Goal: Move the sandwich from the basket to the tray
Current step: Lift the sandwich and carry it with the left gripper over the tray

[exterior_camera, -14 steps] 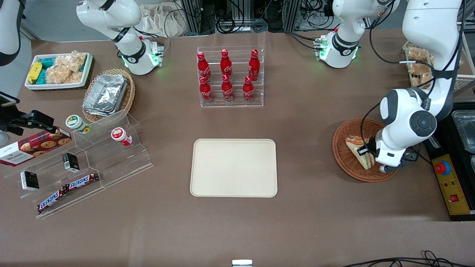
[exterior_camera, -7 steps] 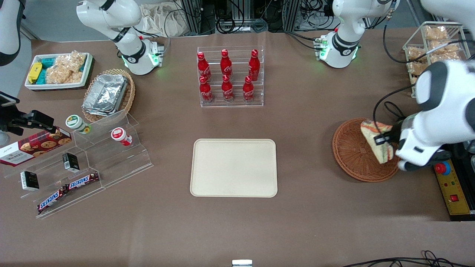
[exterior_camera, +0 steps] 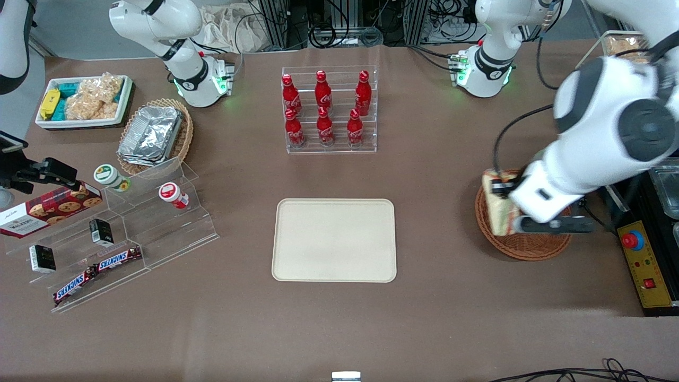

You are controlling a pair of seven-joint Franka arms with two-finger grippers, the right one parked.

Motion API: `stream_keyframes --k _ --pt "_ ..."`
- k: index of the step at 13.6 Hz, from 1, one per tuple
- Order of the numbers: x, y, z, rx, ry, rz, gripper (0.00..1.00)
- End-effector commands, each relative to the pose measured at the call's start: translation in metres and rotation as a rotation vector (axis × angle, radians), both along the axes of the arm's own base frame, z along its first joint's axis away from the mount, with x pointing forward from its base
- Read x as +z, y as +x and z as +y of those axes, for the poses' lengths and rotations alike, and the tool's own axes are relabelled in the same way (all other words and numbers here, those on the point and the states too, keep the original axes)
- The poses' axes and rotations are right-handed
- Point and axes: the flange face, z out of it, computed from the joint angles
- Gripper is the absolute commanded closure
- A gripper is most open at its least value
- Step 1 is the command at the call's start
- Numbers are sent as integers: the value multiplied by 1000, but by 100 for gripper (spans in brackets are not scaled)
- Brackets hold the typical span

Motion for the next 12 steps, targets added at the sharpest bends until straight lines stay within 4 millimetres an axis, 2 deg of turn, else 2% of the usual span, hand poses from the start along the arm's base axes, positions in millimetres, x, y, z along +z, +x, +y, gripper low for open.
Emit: stream_keyframes --k 1,3,5,9,12 --pt "-63 4 -78 -73 1 -5 100" --pt "-113 8 -128 8 -17 -49 100" --pt "-143 2 -165 34 -5 -98 100" --pt "-202 9 -196 57 -94 -164 100" --pt "-233 10 -201 47 -114 -165 100"
